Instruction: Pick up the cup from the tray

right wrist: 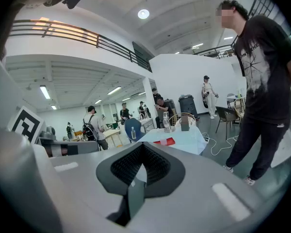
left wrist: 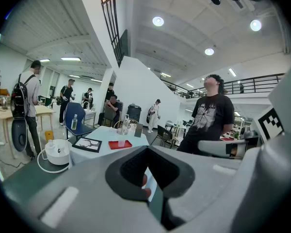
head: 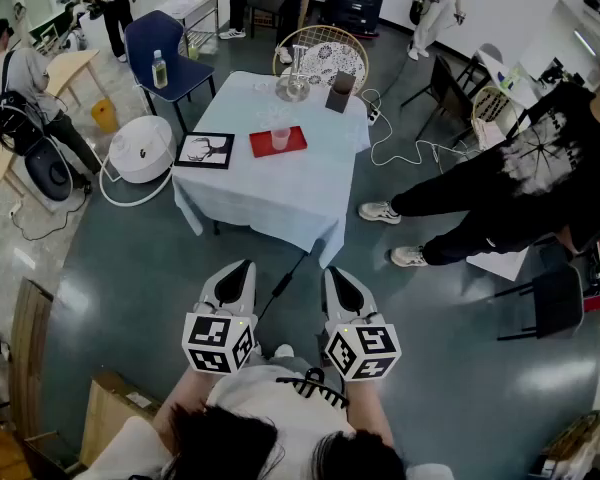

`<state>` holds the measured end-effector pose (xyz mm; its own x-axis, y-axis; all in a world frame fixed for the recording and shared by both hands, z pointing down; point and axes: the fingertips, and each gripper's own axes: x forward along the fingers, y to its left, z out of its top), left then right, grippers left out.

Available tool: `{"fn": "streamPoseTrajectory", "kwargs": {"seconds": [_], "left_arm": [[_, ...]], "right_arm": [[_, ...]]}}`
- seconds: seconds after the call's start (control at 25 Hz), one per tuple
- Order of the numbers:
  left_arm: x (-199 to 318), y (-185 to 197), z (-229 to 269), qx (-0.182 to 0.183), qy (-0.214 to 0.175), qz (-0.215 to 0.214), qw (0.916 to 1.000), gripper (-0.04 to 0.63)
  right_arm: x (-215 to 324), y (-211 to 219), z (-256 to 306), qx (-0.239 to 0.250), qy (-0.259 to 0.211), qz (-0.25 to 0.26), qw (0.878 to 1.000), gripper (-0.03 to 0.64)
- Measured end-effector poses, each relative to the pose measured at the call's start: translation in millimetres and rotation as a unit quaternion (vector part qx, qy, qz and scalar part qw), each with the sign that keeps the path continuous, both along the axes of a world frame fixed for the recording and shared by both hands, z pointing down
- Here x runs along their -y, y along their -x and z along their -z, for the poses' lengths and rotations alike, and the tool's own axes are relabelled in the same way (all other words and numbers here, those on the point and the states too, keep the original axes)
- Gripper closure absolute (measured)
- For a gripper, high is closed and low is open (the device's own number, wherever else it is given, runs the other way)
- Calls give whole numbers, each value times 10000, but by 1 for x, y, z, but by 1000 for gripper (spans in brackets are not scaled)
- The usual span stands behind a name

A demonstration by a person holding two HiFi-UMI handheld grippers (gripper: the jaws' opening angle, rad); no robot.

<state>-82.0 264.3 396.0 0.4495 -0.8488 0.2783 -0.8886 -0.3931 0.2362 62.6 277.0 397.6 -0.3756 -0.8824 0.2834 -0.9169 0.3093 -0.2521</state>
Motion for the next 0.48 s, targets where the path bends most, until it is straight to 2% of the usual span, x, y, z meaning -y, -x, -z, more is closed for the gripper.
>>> {"fn": "streamPoseTrajectory", "kwargs": {"seconds": [0.48], "left_arm": [[9,-9,-1,-13,28,-17,10000,595]], "right_arm": [[8,-9,-3,-18,38,-30,10000,594]]}}
